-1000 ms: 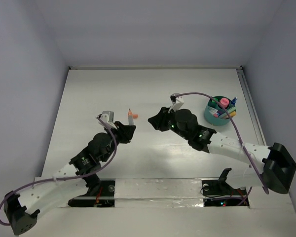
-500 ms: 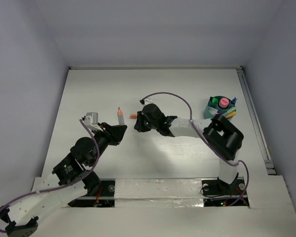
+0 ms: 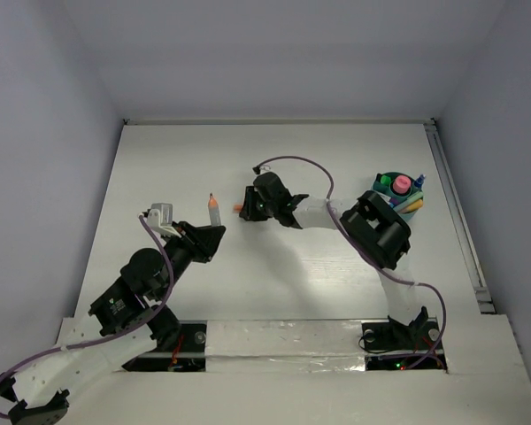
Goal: Sort the stationery into containers
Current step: Close the pen cap on the pen.
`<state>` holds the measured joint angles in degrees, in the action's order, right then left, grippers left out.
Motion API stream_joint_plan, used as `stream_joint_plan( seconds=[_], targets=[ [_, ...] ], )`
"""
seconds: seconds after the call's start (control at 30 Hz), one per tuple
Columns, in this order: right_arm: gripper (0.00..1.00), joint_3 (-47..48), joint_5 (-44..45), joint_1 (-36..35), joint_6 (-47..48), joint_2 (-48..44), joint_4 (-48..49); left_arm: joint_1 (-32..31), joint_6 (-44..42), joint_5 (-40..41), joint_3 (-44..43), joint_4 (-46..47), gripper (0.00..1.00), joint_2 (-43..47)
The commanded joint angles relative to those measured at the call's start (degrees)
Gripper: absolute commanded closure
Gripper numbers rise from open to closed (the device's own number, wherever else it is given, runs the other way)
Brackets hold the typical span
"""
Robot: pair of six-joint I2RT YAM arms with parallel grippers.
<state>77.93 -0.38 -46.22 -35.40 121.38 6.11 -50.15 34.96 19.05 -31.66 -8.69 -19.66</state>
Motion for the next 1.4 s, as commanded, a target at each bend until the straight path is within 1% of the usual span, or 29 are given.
stream_joint_plan(
  seconds=[0.0,0.07,0.13,0.17,0.2,0.27,0.3,0.4,0.5,0.57,0.63,0.73,0.8,0.87,0.9,0.93,0.97,1.13,1.3,1.37],
  targets=[
    [0.67,4.15,-2.16,1.21,-0.9,2.62,2.68,0.05,-1.03,-0.33,-1.74,1.74,1.0,0.5],
    [0.65,5.21,-2.52,1.74,-1.17,3.24,3.03,0.05,-1.03,-0.15,-1.65,1.66,1.0,0.5],
    [0.58,6.17,-3.92,2.27,-1.34,3.68,4.52,0.05,-1.03,-0.15,-1.65,1.66,1.0,0.41],
    [0.58,6.62,-4.19,2.88,-1.34,3.77,4.53,0.05,-1.03,-0.24,-1.56,1.74,1.0,0.33],
    [0.53,7.05,-4.36,2.89,-1.25,3.77,4.79,0.05,-0.95,-0.15,-1.48,1.83,1.0,0.32],
    [0.51,8.8,-4.98,3.5,-1.17,4.38,4.44,0.05,-0.95,-0.15,-1.3,1.92,1.0,0.32],
    [0.47,9.51,-5.24,3.5,-0.99,4.65,4.18,0.05,-0.95,-0.06,-1.3,1.92,1.0,0.24],
    [0.43,12.68,-6.12,3.5,-0.2,5.79,1.81,0.05,-0.86,0.02,-1.3,1.83,1.0,0.15],
    [0.39,13.74,-7.87,3.5,-0.2,6.5,0.57,0.05,-0.68,0.11,-1.12,1.83,1.0,0.15],
    [0.39,13.83,-7.19,3.5,-0.29,6.32,-1.44,0.05,-0.68,0.29,-1.3,1.75,1.0,0.24],
    [0.38,10.77,-3.24,3.5,-0.29,3.7,-1.98,0.05,-0.68,0.38,-1.3,1.48,1.0,0.32],
    [0.36,6.9,-1.73,3.5,-0.02,0.18,-2.41,0.05,-0.77,0.2,-1.3,1.74,1.0,0.15],
    [0.35,5.83,-2.77,3.5,-0.29,-0.79,-2.51,0.05,-0.86,0.03,-1.3,2.18,1.0,-0.03],
    [0.33,6.61,-4.71,2.28,-0.46,-0.1,-4.26,0.05,-1.03,0.02,-1.39,2.18,1.0,-0.2],
    [0.3,7.23,-6.46,2.27,-0.81,0.43,-4.35,0.05,-1.03,0.02,-1.39,2.27,1.0,-0.12],
    [0.29,7.5,-9.87,2.27,-1.51,0.96,-3.92,0.05,-1.03,0.02,-1.3,2.36,1.0,0.06],
    [0.29,7.76,-10.51,1.66,-3.43,1.83,-3.48,0.05,-1.03,-0.06,-1.3,2.36,1.0,0.06],
    [0.28,10.22,-9.29,1.66,-5.64,4.12,-4.87,0.05,-0.68,0.02,-1.21,1.66,1.0,1.11],
    [0.29,13.64,-8.5,1.66,-5.47,6.93,-5.93,0.05,-0.77,-0.41,-1.04,2.18,1.0,1.29],
    [0.29,14.88,-7.45,1.66,-5.12,7.99,-8.13,0.05,-0.95,-0.68,-1.12,2.45,1.0,0.85]
  ],
)
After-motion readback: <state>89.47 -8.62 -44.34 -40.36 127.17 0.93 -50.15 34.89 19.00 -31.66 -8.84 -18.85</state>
